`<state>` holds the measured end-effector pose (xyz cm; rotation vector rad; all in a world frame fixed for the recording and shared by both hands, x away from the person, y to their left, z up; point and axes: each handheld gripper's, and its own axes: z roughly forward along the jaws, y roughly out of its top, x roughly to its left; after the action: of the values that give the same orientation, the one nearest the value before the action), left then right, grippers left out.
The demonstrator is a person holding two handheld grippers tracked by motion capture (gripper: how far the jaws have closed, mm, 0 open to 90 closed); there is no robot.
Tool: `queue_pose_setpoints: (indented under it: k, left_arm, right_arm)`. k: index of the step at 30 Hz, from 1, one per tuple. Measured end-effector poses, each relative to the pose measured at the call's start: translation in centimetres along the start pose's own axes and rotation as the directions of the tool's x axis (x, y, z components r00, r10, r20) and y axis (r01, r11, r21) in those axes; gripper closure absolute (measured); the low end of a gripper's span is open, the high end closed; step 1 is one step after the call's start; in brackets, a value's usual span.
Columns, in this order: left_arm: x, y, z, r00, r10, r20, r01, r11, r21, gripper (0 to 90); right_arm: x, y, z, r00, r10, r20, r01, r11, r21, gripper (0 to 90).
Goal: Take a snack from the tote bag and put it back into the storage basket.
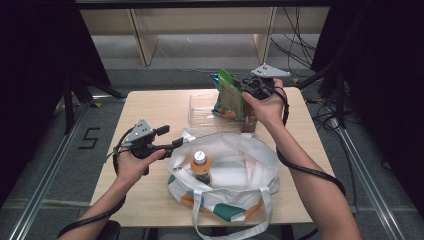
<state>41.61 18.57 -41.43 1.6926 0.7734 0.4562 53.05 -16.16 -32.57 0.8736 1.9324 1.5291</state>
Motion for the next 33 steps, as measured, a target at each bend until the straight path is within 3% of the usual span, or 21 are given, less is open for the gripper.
queue_pose_setpoints:
  k: [2, 6, 7, 10, 11, 15, 16, 18, 21, 24, 26, 29, 32, 33]
  left_arm:
    - [0.0, 0.0, 0.0, 1.0, 0.0, 0.0, 0.0, 1.0, 0.001, 26.1]
    - [0.0, 0.0, 0.0, 1.0, 0.004, 0.002, -0.004, 1.0, 0.0, 26.1]
    - [0.0, 0.0, 0.0, 1.0, 0.005, 0.003, -0.005, 1.0, 0.001, 26.1]
    - [0.0, 0.0, 0.0, 1.0, 0.006, 0.003, -0.006, 1.0, 0.002, 26.1]
    - [0.0, 0.0, 0.0, 1.0, 0.004, 0.002, -0.004, 1.0, 0.001, 26.1]
    - [0.0, 0.0, 0.0, 1.0, 0.002, 0.001, -0.002, 1.0, 0.0, 26.1]
    - [0.0, 0.0, 0.0, 1.0, 0.003, 0.002, -0.003, 1.0, 0.0, 26.1]
    - [0.0, 0.0, 0.0, 1.0, 0.003, 0.002, -0.003, 1.0, 0.0, 26.1]
    - [0.0, 0.0, 0.0, 1.0, 0.002, 0.003, -0.002, 1.0, 0.0, 26.1]
    - [0.0, 0.0, 0.0, 1.0, 0.005, 0.004, -0.005, 1.0, 0.001, 26.1]
    - [0.0, 0.0, 0.0, 1.0, 0.006, 0.004, -0.006, 1.0, 0.001, 26.1]
    - [0.0, 0.0, 0.0, 1.0, 0.004, 0.003, -0.004, 1.0, 0.001, 26.1]
    - [0.0, 0.0, 0.0, 1.0, 0.001, 0.002, -0.001, 1.0, -0.001, 26.1]
    - [0.0, 0.0, 0.0, 1.0, -0.005, 0.003, 0.005, 1.0, -0.001, 26.1]
  right_arm:
    - [-0.2, 0.1, 0.2, 0.9996, -0.029, -0.003, 0.029, 1.0, -0.009, 90.0]
    - [-0.1, 0.2, 0.5, 0.9997, -0.024, -0.008, 0.024, 1.0, -0.007, 90.0]
    - [0.1, 0.1, 0.5, 1.0, -0.003, -0.008, 0.003, 1.0, 0.004, 90.0]
    - [-0.1, 0.1, 0.9, 0.9996, -0.027, -0.004, 0.027, 1.0, -0.009, 90.0]
    - [0.0, 0.1, 1.0, 0.9999, -0.011, -0.01, 0.011, 1.0, 0.0, 90.0]
    - [0.0, 0.2, 1.3, 0.9999, -0.008, -0.009, 0.008, 1.0, 0.005, 90.0]
    - [-0.1, 0.2, 1.5, 0.9996, -0.026, -0.008, 0.026, 1.0, -0.001, 90.0]
    - [0.0, 0.2, 1.6, 0.9999, -0.01, -0.013, 0.01, 1.0, 0.005, 90.0]
    - [-0.2, 0.3, 1.8, 0.9994, -0.035, -0.008, 0.035, 0.999, -0.005, 90.0]
    - [0.0, 0.2, 2.0, 1.0, -0.01, -0.003, 0.01, 1.0, 0.001, 90.0]
    - [-0.2, 0.2, 2.1, 0.9995, -0.032, 0.003, 0.032, 0.999, -0.006, 90.0]
    - [-0.2, 0.2, 2.3, 0.9999, -0.013, -0.008, 0.013, 1.0, 0.006, 90.0]
    - [-0.4, 0.3, 2.5, 0.9997, -0.023, -0.005, 0.023, 1.0, 0.005, 90.0]
    - [-0.3, 0.3, 2.6, 1.0, -0.005, -0.004, 0.005, 1.0, 0.01, 90.0]
